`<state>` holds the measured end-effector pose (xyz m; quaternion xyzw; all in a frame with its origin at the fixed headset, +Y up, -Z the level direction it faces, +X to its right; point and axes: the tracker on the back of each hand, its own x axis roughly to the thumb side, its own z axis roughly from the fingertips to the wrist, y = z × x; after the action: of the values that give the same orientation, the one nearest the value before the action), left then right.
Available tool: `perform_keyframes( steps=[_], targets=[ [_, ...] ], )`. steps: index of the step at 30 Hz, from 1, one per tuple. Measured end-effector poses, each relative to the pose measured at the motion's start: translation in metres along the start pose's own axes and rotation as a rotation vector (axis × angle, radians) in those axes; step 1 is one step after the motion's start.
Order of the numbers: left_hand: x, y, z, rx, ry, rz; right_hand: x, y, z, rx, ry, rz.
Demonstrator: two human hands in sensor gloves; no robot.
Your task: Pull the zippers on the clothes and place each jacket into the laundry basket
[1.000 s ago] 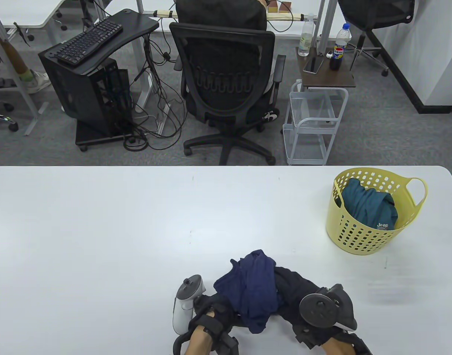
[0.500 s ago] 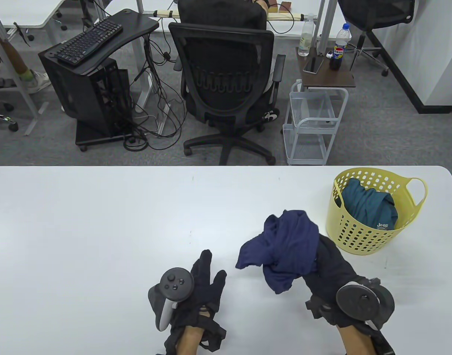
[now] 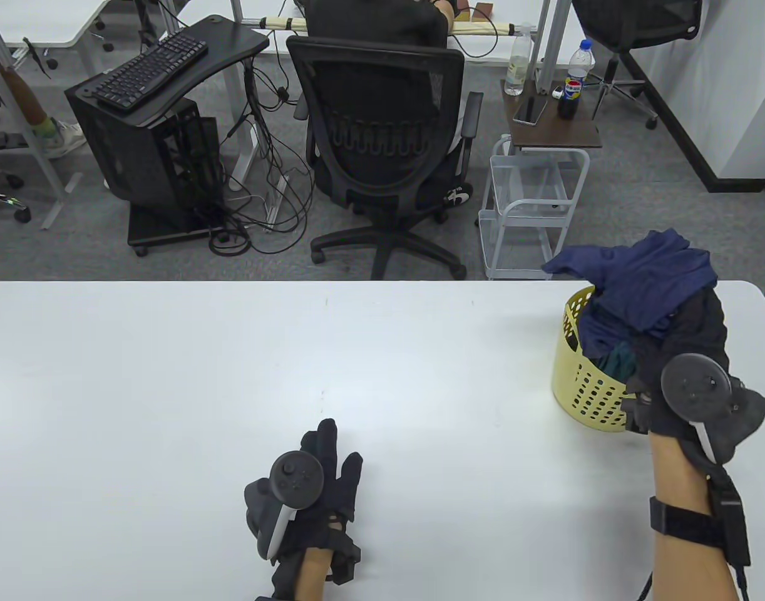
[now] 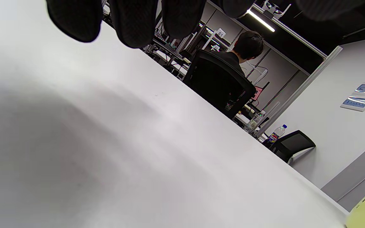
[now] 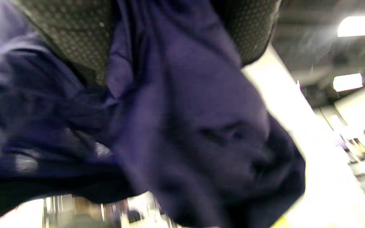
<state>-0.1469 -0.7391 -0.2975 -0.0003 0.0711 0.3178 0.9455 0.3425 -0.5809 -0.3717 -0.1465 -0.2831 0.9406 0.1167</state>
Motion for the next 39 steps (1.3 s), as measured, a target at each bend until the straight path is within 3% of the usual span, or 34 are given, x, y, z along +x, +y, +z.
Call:
perform_keyframes(
  steps=[3, 4, 8, 12, 15, 17, 22, 25, 28, 33, 39],
  targets=[
    [0.0, 0.0, 0.0, -0.002, -0.001, 0.001, -0.02, 0.044, -0.004, 0.521, 0.067, 0.082],
    [0.0, 0.0, 0.0, -0.002, -0.001, -0.003, -0.024, 0.054, 0.0, 0.621, 0.085, 0.073],
    [-0.001, 0.0, 0.0, -0.005, 0.002, -0.005, -0.024, 0.063, 0.008, 0.499, 0.062, -0.024],
    [0.0, 0.0, 0.0, -0.007, -0.007, -0.013, -0.018, 0.06, 0.014, 0.581, 0.086, 0.094],
    [0.003, 0.001, 0.002, 0.008, -0.023, -0.035, -0.007, 0.037, 0.027, 0.322, 0.056, -0.01],
    [0.006, 0.002, 0.003, 0.015, -0.033, -0.053, 0.005, 0.022, 0.04, 0.209, -0.008, -0.047],
    [0.012, -0.002, 0.006, 0.015, -0.063, -0.095, 0.041, 0.006, 0.093, 0.254, -0.183, -0.151],
    [0.018, -0.006, 0.009, 0.01, -0.089, -0.111, 0.059, 0.019, 0.129, 0.304, -0.255, -0.219],
    [0.026, -0.009, 0.012, 0.003, -0.122, -0.142, 0.074, 0.046, 0.156, 0.377, -0.302, -0.248],
    [0.033, -0.015, 0.014, -0.017, -0.153, -0.163, 0.082, 0.09, 0.178, 0.431, -0.34, -0.251],
    [0.037, -0.021, 0.014, -0.044, -0.16, -0.174, 0.077, 0.101, 0.19, 0.404, -0.384, -0.221]
  ],
)
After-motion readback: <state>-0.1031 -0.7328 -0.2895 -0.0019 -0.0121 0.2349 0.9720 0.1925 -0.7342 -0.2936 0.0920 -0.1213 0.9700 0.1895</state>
